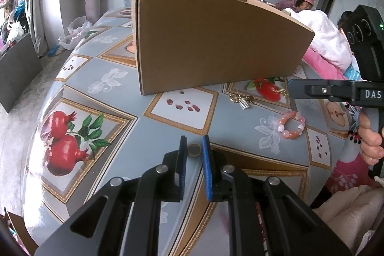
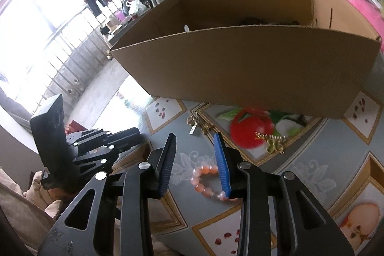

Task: Organize jewelry
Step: 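Move the right tool to the small gold ring and close on it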

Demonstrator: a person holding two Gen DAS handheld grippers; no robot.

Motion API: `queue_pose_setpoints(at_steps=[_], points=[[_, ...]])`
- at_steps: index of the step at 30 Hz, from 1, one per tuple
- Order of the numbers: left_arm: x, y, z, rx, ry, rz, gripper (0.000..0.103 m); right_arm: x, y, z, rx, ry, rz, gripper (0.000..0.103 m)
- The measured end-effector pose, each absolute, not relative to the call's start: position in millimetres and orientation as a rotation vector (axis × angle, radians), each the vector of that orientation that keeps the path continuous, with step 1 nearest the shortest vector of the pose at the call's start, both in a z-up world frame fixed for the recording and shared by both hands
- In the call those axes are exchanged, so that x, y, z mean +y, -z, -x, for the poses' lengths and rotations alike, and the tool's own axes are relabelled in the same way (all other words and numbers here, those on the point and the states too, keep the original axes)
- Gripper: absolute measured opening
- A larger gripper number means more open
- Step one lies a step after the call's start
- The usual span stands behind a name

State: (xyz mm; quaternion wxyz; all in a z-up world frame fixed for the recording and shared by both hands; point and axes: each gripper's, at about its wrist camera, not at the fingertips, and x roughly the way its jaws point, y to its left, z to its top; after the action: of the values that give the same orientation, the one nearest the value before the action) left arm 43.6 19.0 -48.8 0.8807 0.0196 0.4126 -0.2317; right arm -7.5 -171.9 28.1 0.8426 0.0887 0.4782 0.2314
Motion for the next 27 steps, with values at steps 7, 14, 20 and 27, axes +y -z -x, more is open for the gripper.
queue_pose_setpoints(at_steps=[7,14,20,27], points=[[14.0,44.5,-44.8,0.85,0.502,-0.047,0.012,-156.0,-24.2,4.4,1.021,-0.481,-0.12,0.032],[7.1,43.0,-46.9,0.846,0.508,-0.063,0.012,-132.1,-20.2,-8.7,1.019,-0.48,-0.014,0.032],[6.5,44.0,-47.7,0.848,0.511,-0.078,0.012,-118.3,-18.8,-19.6,1.004,-0.487,0.083,0.03],[7.0,47.7,-52.8,0.867,0.496,-0.071,0.012,-101.4,-5.0,-29.9,1.042,-0.513,0.186,0.01]])
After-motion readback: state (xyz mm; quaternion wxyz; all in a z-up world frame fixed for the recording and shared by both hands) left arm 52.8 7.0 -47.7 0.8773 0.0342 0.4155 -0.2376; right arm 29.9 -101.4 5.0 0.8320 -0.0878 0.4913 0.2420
